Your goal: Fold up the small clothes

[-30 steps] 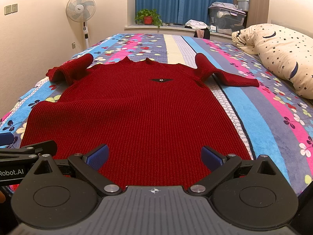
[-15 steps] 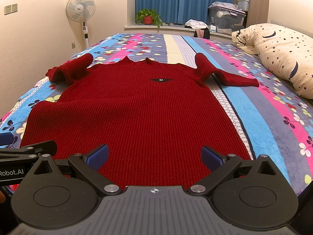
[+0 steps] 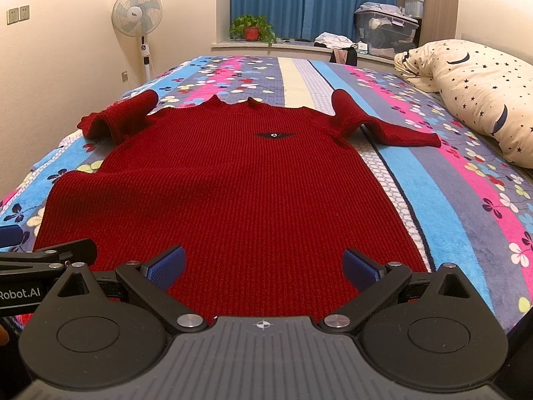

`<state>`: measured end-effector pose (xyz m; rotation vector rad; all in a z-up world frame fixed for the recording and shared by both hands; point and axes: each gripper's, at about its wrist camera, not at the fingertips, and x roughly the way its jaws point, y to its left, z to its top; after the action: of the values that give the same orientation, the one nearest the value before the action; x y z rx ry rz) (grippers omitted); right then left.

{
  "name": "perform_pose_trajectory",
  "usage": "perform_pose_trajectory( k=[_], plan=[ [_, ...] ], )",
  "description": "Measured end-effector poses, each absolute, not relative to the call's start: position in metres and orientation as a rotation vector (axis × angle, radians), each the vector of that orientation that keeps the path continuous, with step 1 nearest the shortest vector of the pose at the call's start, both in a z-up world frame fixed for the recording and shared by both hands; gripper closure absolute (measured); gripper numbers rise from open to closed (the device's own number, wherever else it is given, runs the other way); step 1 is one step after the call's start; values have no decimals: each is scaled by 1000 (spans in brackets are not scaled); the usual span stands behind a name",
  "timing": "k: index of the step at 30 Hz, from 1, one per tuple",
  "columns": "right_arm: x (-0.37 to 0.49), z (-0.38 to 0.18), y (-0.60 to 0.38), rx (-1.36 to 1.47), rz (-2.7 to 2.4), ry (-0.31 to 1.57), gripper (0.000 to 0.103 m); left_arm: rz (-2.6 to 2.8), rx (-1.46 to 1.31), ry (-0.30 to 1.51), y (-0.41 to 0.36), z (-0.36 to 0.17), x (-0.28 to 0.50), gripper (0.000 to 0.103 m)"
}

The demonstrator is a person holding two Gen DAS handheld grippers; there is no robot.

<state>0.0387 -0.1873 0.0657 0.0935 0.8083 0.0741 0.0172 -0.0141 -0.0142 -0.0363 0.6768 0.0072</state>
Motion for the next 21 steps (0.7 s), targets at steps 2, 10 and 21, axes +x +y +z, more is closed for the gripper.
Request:
perform_pose_trajectory(
  k=[2, 10, 21],
  plan=[
    [38, 67, -188, 93, 75, 800, 3, 13, -30, 670, -14, -10, 19, 0],
    [38, 86, -207, 171, 63, 722, 2, -27, -21, 584, -12, 28, 38, 0],
    [112, 123, -237, 226, 77, 612, 3, 8, -79, 531, 45, 68, 145, 4]
  ],
)
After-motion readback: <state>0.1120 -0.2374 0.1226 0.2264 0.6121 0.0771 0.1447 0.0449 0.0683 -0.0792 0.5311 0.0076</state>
